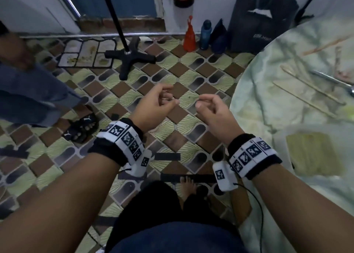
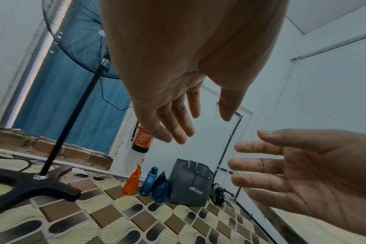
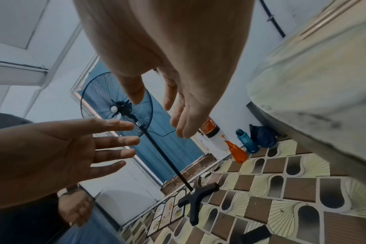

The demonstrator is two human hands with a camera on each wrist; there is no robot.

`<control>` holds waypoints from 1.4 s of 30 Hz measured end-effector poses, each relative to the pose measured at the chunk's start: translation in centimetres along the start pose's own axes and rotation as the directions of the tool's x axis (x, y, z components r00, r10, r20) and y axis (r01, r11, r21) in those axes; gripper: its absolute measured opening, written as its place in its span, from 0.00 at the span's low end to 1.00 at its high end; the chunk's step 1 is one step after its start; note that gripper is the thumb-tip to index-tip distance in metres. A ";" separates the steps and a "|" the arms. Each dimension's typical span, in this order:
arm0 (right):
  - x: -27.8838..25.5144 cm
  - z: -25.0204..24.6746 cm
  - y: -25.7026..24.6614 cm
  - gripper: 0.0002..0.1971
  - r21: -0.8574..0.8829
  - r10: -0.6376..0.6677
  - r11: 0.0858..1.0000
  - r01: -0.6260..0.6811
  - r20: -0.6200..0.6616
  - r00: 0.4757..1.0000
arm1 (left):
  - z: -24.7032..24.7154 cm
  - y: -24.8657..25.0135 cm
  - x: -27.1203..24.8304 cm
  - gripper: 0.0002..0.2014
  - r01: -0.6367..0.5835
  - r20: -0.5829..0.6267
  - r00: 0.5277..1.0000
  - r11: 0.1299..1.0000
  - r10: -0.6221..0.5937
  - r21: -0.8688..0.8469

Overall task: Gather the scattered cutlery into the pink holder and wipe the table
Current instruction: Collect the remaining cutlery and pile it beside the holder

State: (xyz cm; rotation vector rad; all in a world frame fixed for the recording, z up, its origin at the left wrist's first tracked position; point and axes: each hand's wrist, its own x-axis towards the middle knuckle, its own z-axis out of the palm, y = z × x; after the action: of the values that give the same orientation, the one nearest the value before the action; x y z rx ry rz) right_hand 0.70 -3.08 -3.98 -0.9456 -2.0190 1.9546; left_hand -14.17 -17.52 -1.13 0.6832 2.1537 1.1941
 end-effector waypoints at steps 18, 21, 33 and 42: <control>11.2 -4.1 -3.5 0.16 0.164 0.103 0.986 -0.007 -0.586 0.803 | 2.6 7.3 22.4 0.18 -0.350 0.467 0.827 0.937 0.311 -0.003; 12.0 -5.0 -4.0 0.15 0.228 0.137 0.973 0.028 -0.674 0.726 | 3.7 9.1 24.8 0.19 -0.412 0.556 0.754 0.911 0.351 -0.017; 11.4 -13.9 -0.8 0.20 0.329 0.242 0.934 0.138 -0.869 0.432 | 17.3 17.2 29.5 0.19 -0.555 0.806 0.476 0.831 0.353 -0.036; 9.8 -19.5 1.2 0.16 0.396 0.368 0.896 0.199 -0.915 0.163 | 28.3 22.5 29.9 0.19 -0.662 0.920 0.223 0.742 0.322 -0.099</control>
State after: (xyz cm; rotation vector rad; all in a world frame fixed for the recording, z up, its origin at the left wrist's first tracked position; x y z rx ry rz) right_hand 3.86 18.44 -5.70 -1.6092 -0.6566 1.0234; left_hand -12.05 29.38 -0.87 1.8162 1.1098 0.4171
